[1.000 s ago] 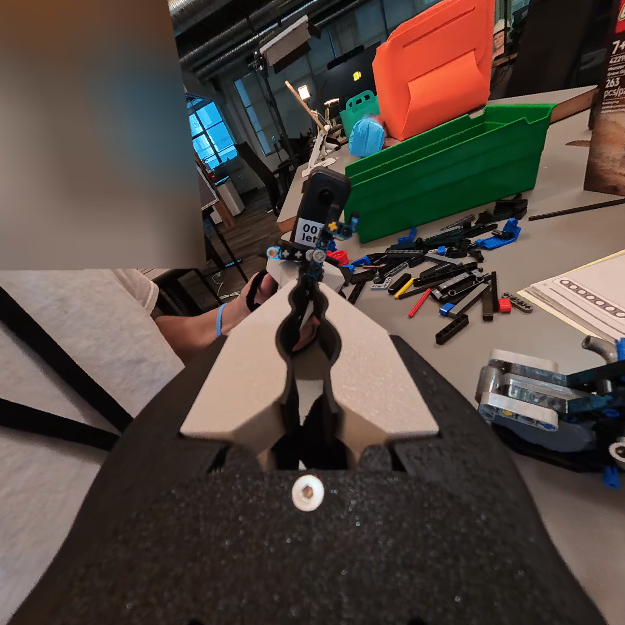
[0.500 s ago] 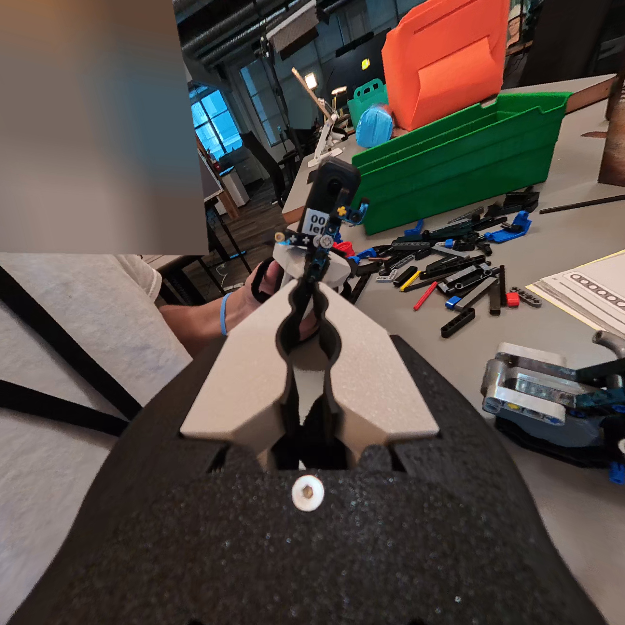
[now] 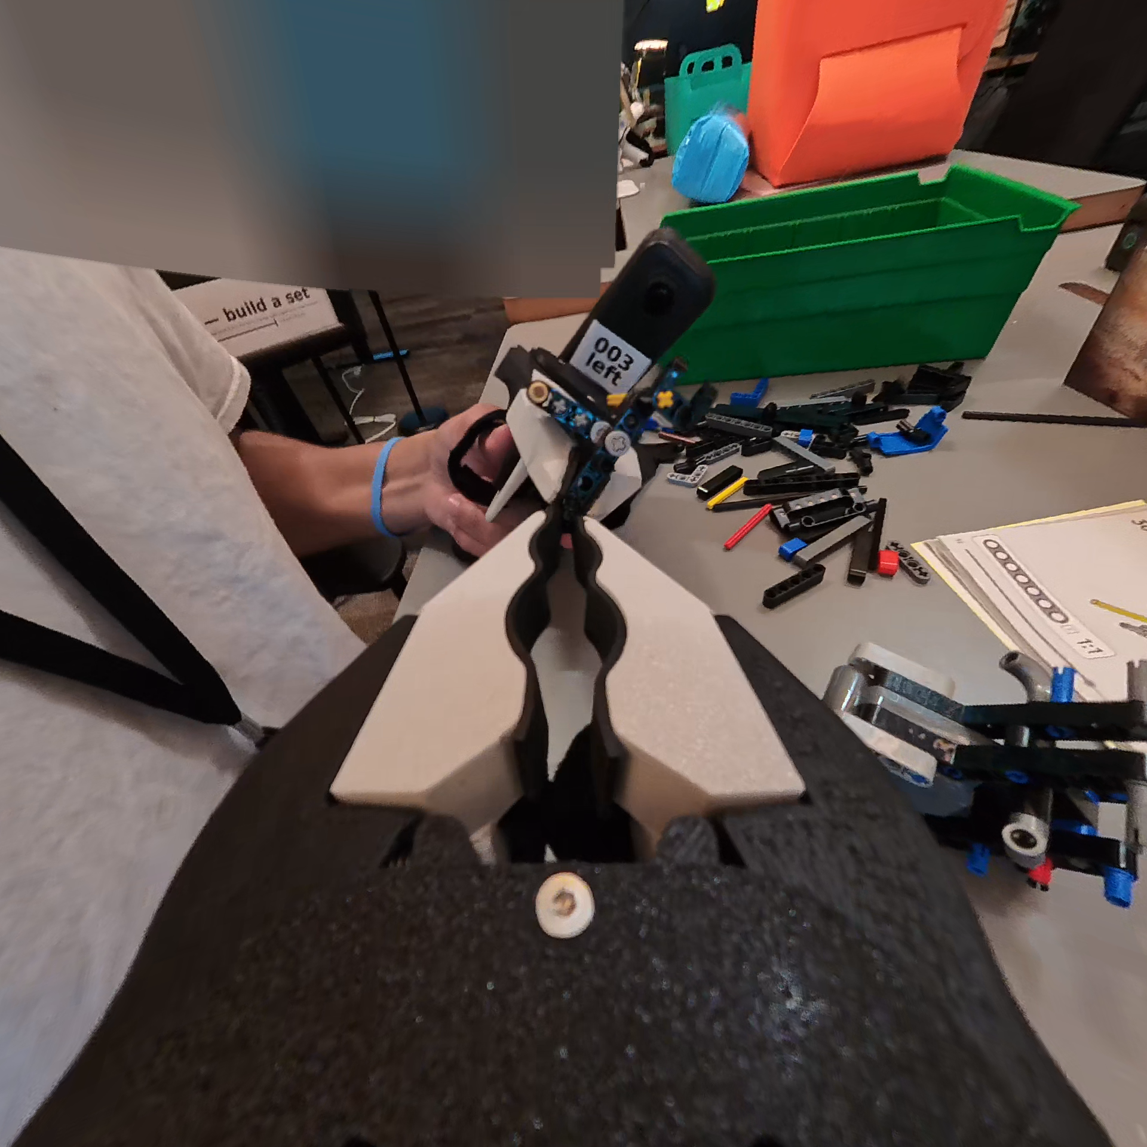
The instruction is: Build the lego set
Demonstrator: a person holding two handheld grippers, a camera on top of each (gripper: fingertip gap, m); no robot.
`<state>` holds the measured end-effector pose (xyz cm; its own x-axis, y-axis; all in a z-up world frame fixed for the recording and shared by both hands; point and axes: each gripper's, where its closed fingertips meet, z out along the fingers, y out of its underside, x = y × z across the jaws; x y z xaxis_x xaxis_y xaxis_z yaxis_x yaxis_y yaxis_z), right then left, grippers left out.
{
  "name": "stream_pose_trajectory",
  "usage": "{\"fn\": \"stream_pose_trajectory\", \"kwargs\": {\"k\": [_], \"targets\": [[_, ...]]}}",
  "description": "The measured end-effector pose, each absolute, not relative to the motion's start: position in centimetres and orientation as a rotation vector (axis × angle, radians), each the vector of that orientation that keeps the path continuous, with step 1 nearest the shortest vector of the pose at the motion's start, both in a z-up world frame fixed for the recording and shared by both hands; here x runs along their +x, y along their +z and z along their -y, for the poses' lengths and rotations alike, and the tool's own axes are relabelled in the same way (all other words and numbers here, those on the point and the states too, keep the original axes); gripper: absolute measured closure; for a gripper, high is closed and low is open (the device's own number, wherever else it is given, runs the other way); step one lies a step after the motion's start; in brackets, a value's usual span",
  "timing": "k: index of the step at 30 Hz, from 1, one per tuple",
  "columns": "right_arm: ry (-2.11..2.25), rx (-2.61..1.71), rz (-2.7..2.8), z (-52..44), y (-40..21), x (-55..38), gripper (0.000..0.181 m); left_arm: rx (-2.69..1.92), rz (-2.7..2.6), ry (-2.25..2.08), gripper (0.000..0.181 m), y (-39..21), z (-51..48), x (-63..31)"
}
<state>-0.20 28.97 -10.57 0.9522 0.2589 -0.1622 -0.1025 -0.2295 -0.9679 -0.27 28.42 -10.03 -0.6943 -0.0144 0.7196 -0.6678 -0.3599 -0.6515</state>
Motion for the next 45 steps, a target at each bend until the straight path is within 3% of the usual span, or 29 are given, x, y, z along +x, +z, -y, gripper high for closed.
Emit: {"fn": "stream_pose_trajectory", "kwargs": {"k": [15, 45], "targets": [[0.184, -1.972, 0.465, -27.9, -13.0, -1.1, 0.178, 0.77, 1.694, 1.734, 0.176, -12.9, -27.4, -1.7], [0.001, -1.892, 0.564, -27.1, -13.4, -1.0, 0.178, 0.765, 1.627, 1.645, 0.176, -13.0, -26.4, -1.6]]}}
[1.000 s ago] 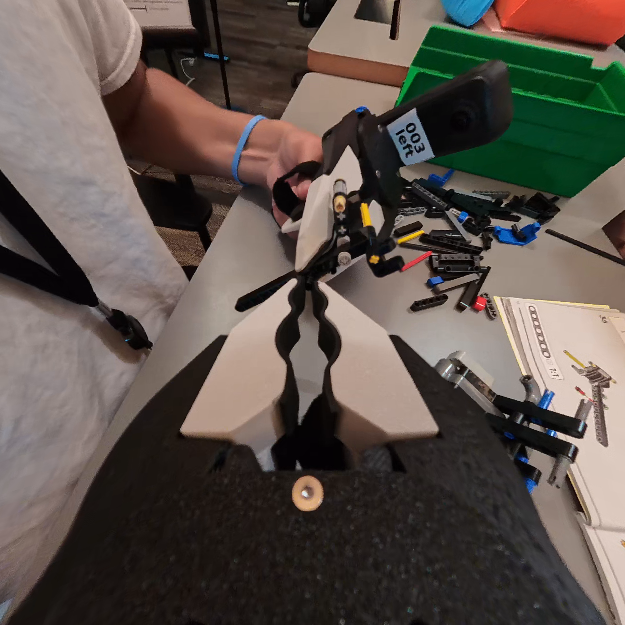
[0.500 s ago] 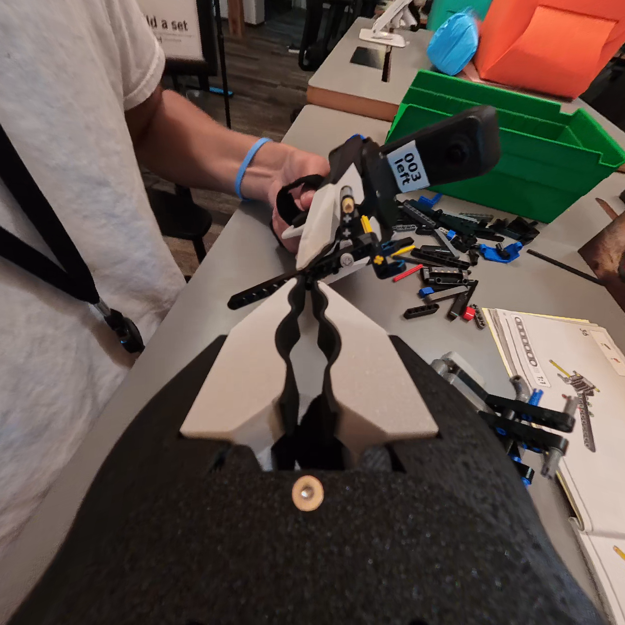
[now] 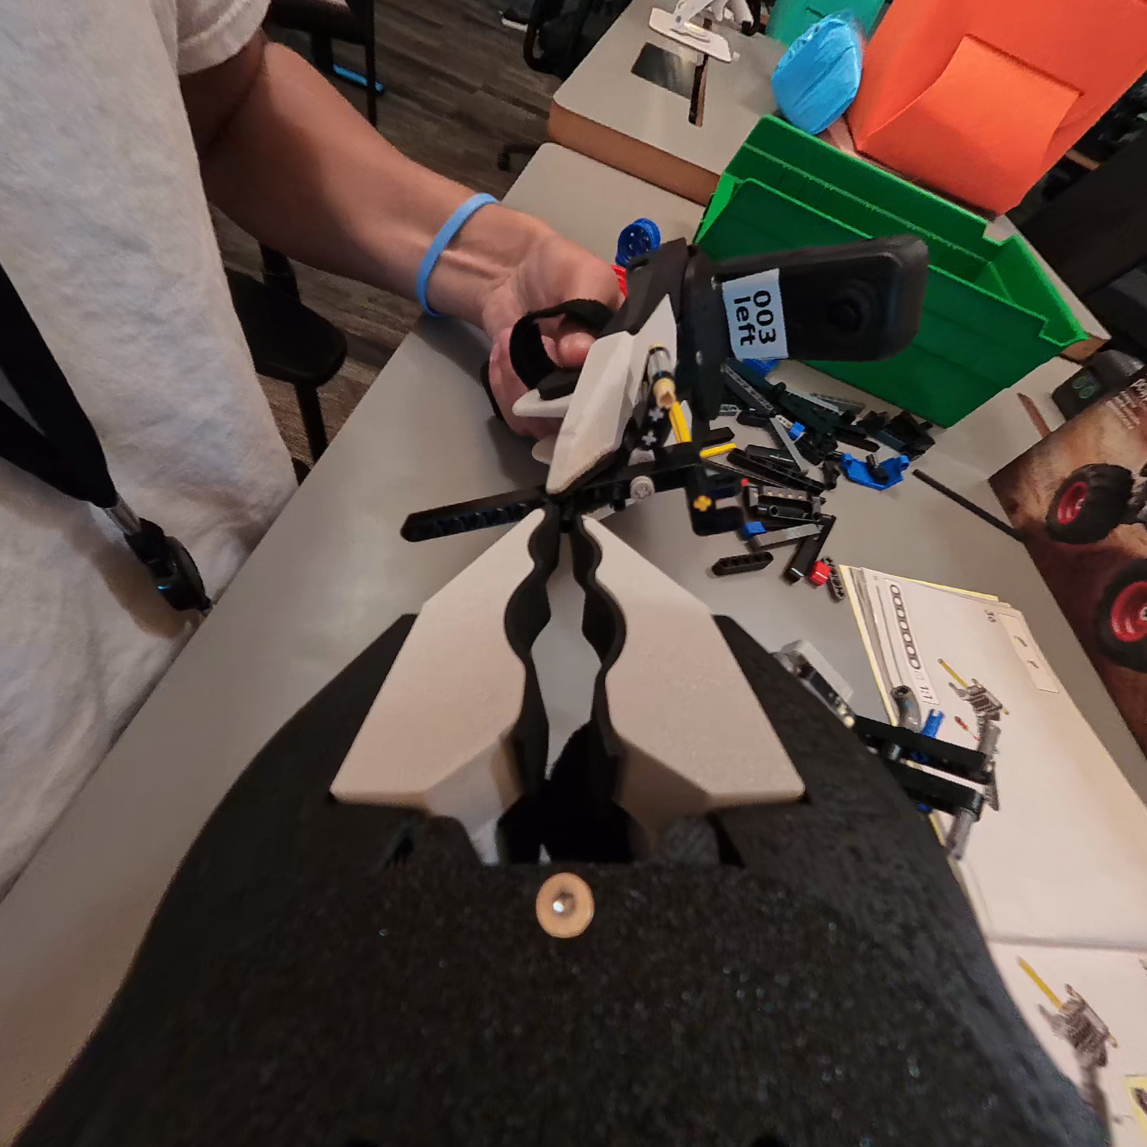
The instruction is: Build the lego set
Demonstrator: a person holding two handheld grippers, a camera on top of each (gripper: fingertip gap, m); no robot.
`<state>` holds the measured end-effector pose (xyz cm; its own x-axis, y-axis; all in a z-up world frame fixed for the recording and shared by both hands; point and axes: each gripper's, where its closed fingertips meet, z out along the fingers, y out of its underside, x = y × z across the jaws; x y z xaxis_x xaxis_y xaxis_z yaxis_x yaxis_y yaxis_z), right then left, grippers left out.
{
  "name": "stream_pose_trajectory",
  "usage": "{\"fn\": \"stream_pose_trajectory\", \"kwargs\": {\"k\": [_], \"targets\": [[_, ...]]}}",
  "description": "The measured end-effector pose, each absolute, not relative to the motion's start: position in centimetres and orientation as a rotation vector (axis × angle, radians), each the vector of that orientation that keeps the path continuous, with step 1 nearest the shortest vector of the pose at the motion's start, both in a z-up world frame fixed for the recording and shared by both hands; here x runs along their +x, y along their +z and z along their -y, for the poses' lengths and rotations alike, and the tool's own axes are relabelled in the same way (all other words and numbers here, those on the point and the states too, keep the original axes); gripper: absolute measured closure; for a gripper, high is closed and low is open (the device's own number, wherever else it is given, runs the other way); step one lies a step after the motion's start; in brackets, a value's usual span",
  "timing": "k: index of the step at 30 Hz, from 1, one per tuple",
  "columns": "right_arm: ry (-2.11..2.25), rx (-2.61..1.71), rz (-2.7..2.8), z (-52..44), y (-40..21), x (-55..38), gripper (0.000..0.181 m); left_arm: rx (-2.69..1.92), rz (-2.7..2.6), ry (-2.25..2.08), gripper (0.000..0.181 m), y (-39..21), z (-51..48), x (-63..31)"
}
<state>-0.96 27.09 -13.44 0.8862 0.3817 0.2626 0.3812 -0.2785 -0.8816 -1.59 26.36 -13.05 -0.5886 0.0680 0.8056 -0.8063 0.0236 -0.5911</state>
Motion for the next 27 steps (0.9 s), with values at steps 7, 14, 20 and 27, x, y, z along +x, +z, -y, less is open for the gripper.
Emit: {"fn": "stream_pose_trajectory", "kwargs": {"k": [7, 14, 20, 27], "targets": [[0.164, -1.831, 0.46, -27.2, -13.1, -1.2, 0.178, 0.733, 1.614, 1.658, 0.176, -12.7, -26.4, -1.8], [0.253, -1.828, 0.364, -27.6, -13.6, -0.7, 0.178, 0.776, 1.717, 1.728, 0.176, -13.2, -26.7, -1.1], [0.419, -1.821, 0.303, -27.4, -13.4, -0.7, 0.178, 0.754, 1.83, 1.803, 0.176, -13.3, -26.6, -1.0], [0.329, -2.111, 0.305, -25.5, -15.4, 1.3, 0.178, 0.823, 1.866, 1.829, 0.176, -13.6, -26.8, -0.3]]}}
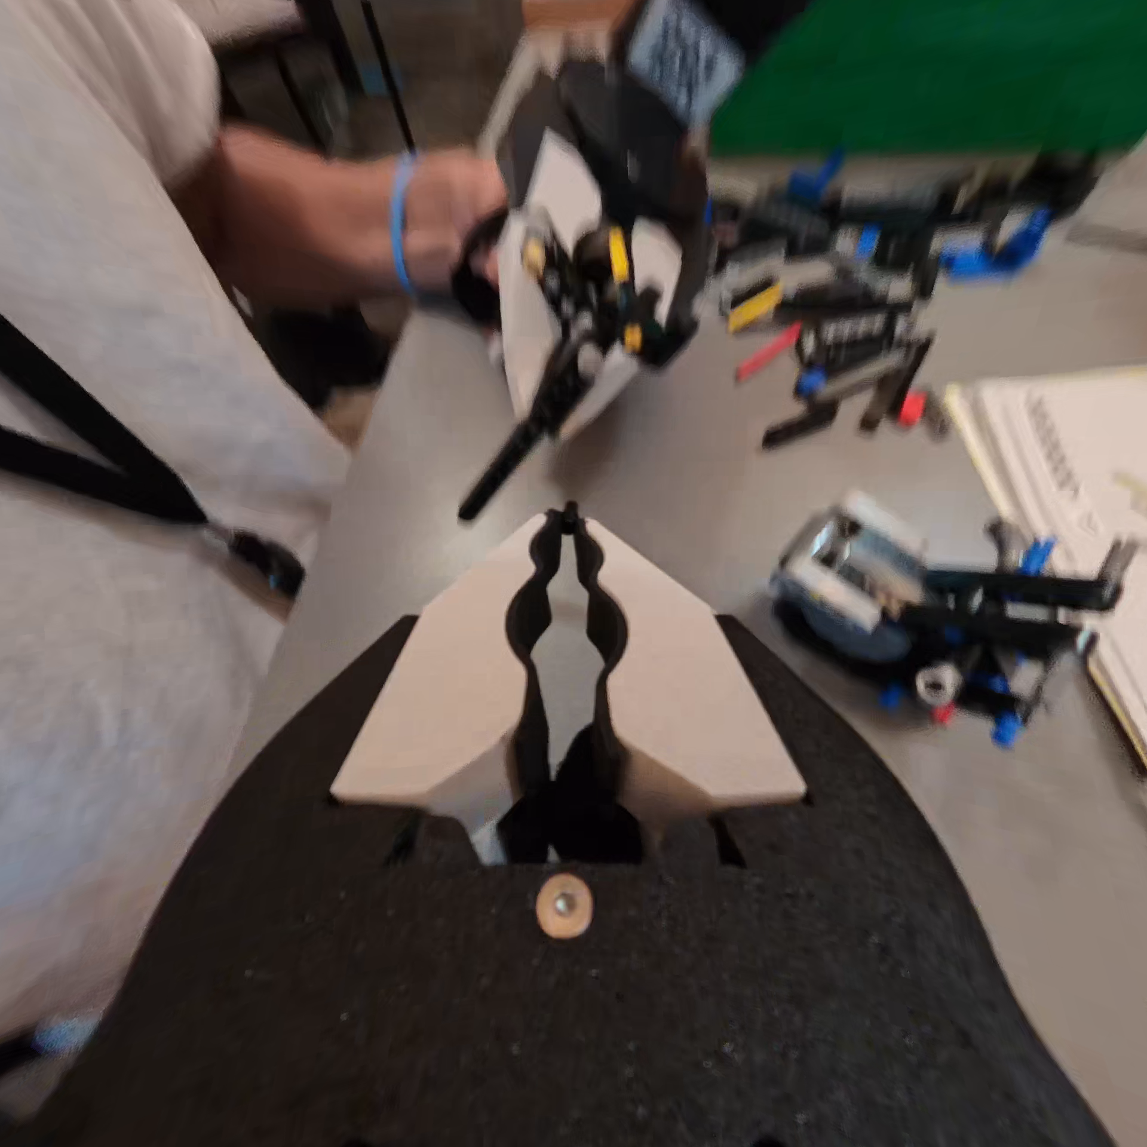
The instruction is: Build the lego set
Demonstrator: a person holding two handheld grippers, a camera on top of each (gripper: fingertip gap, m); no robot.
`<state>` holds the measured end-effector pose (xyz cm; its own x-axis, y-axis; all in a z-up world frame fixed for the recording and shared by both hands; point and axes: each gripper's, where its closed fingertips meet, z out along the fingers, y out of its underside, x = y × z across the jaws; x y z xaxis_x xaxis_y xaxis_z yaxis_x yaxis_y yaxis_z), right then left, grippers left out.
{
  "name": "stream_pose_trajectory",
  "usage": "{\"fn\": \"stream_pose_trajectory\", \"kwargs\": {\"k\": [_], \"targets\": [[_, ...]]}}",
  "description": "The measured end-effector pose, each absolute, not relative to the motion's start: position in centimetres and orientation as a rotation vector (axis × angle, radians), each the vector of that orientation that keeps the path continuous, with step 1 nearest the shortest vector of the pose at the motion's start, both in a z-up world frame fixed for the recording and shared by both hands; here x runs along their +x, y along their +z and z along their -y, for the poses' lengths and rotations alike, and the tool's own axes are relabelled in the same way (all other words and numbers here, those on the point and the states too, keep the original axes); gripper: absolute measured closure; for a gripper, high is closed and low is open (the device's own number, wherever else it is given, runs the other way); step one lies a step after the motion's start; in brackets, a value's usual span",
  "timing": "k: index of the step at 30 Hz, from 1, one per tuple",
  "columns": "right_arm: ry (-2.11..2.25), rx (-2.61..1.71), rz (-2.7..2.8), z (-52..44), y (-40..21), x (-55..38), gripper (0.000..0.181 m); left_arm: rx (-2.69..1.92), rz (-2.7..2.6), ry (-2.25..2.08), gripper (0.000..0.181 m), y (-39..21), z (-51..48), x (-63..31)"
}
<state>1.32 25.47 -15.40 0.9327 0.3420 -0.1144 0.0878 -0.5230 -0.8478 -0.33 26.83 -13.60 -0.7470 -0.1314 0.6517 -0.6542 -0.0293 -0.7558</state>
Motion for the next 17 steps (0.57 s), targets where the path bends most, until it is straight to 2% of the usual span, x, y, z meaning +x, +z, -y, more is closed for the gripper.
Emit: {"fn": "stream_pose_trajectory", "kwargs": {"k": [7, 17], "targets": [[0.088, -2.923, 0.279, -15.5, -19.5, 6.3, 0.178, 0.86, 1.85, 1.851, 0.176, -13.5, -27.1, 0.1], [0.05, -3.089, 0.393, -12.8, -21.4, 7.1, 0.177, 0.869, 1.838, 1.859, 0.176, -13.5, -27.3, -0.1]]}}
